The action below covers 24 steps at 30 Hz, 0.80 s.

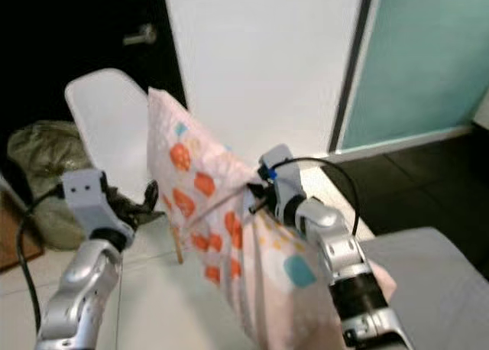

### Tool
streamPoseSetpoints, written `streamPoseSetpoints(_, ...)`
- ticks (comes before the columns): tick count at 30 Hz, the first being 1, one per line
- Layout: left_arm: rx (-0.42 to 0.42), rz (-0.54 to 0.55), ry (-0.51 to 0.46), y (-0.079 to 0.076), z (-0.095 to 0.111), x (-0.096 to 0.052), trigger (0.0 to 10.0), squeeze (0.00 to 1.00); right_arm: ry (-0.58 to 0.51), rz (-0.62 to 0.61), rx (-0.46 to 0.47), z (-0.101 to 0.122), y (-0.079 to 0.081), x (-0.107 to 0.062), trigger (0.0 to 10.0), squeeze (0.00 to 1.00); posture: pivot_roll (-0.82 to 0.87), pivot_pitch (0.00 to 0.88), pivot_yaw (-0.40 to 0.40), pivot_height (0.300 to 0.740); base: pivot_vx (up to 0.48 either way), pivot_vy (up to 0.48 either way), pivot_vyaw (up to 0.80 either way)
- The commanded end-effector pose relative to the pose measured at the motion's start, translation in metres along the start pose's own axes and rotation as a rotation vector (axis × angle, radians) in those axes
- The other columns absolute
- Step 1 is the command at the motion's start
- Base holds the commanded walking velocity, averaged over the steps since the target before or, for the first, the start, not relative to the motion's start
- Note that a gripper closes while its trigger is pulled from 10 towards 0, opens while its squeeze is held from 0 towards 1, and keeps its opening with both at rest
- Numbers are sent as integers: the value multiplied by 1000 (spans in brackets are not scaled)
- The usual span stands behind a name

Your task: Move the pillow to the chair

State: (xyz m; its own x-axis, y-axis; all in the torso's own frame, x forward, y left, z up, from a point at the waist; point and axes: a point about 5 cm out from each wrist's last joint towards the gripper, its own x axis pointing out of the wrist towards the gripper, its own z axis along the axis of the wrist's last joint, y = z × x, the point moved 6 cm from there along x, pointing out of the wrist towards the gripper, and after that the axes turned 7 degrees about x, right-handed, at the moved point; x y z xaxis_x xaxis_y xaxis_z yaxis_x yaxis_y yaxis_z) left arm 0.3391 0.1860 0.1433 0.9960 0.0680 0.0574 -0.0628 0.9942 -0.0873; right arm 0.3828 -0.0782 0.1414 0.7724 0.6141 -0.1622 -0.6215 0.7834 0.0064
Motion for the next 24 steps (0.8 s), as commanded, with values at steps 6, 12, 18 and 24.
streamPoseSetpoints(6,-17,0,10,2,-3,-2,10000,0,-88,6,-55,28,4,2,10000,0,-177,0,-27,736,0,0,775)
streamPoseSetpoints(12,-9,-20,-2,0,-1,-2,10000,0,-90,-45,-65,28,-4,3,10000,0,-177,0,-27,736,0,0,779)
streamPoseSetpoints(18,0,-30,2,0,-2,-4,10000,0,-69,-122,-68,24,-19,1,10000,0,-176,0,-25,736,426,0,0)
streamPoseSetpoints(24,0,-37,2,-1,-2,-4,10000,0,-67,-146,-78,24,-23,0,10000,0,-174,0,-25,736,480,0,0)
